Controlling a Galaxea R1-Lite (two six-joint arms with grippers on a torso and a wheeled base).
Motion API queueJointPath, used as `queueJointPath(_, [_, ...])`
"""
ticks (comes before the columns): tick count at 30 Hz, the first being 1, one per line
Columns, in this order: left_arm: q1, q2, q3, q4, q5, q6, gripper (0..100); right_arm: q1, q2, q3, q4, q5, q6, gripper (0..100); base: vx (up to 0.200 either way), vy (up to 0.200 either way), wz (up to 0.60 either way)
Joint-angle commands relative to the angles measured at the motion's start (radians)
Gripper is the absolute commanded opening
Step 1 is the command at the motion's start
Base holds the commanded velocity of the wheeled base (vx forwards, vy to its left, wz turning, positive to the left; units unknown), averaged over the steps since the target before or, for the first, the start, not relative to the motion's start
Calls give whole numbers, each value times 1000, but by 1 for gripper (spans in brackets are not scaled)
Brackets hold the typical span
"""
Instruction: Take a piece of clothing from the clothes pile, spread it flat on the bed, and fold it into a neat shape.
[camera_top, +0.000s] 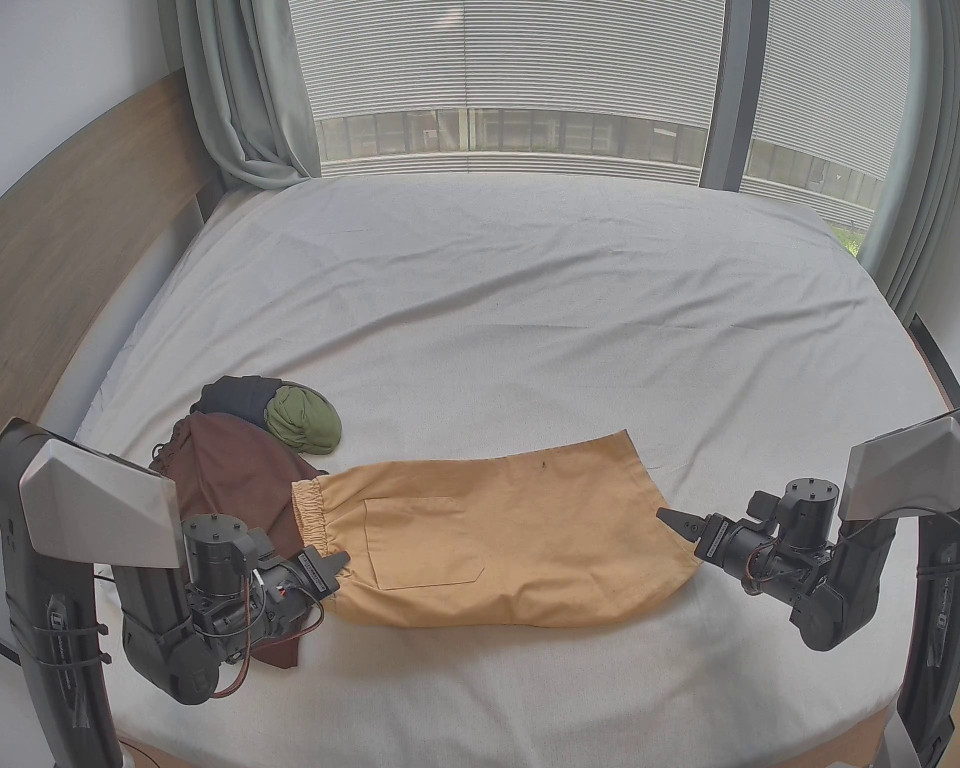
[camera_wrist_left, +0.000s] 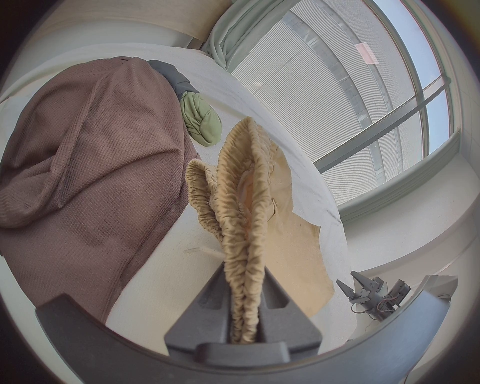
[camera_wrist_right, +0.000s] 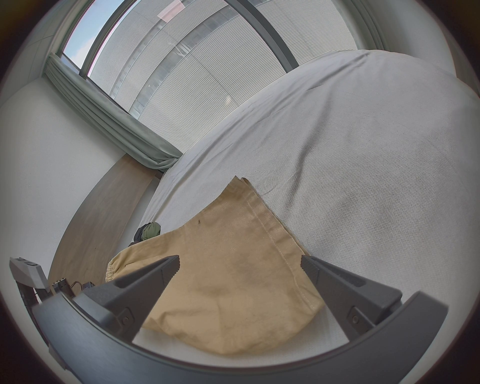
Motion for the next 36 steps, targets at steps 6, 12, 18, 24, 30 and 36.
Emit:
queueJointPath(6, [69,-53,56,-1,-38,6,0,6,-3,6,1,0,2,100,0,0,0])
queueJointPath(12, [110,-66,77,-1,-43,57,0,7,-7,6,-1,0,2,100,0,0,0])
queueJointPath(18, [61,-107,68,-1,-44,52,0,10,-12,7,-1,0,2,100,0,0,0])
queueJointPath(24, [-28,-118,8,2,-43,49,0,9,-24,17,1,6,2,100,0,0,0])
queueJointPath(30, [-111,-138,-72,7,-43,43,0,9,-43,20,1,17,2,100,0,0,0])
queueJointPath(36, [-177,-124,-170,30,-35,41,0,7,-56,20,1,19,3,100,0,0,0])
